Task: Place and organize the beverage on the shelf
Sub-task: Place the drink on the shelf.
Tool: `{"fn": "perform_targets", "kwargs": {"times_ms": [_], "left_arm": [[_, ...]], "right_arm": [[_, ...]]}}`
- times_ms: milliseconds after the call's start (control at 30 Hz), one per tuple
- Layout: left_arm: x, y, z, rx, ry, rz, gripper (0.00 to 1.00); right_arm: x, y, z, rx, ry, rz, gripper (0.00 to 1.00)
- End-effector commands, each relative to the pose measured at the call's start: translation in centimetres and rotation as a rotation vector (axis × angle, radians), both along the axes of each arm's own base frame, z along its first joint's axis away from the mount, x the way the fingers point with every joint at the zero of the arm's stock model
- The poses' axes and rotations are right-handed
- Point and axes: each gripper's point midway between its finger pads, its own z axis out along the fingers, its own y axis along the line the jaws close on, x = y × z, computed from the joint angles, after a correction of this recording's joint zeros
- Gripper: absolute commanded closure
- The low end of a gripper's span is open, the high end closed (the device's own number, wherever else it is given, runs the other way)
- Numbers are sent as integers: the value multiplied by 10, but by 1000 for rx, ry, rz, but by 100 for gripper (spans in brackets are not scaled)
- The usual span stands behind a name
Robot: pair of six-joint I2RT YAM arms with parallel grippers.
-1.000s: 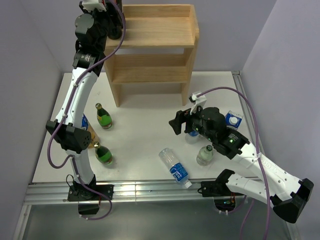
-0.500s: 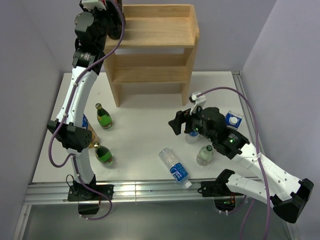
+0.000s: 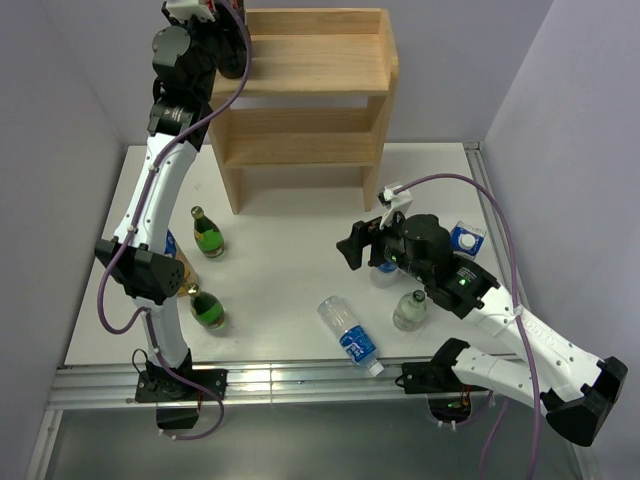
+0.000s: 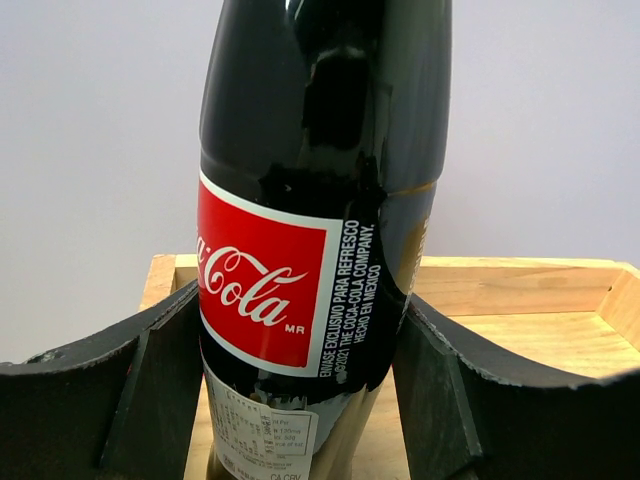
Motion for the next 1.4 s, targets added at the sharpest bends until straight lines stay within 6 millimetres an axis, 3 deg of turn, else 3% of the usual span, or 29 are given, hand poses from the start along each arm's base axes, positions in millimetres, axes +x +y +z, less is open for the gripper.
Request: {"fn": "perform_targets", "kwargs": {"times_ms": [0,367,567,867,1100,1367], "left_arm": [[15,-34,-68,4,196,-76,74],[6,-22,-68,20,190,-28,31],[4,-20,-63,23,182,-21,16],[-2,-13,-61,19,176,3,10],[-14,6,-45,-1,144,78,9],[-19,29,-40,-18,147,195,9]], "right_arm": [[5,-1,15,34,-47,-15,13],[5,1,17,40,-49,-5,13],[4,1,17,40,-50,-3,13],[4,2,17,43,-47,1,13],[3,3,17,48,-45,7,13],[1,2,19,53,-47,10,13]]}}
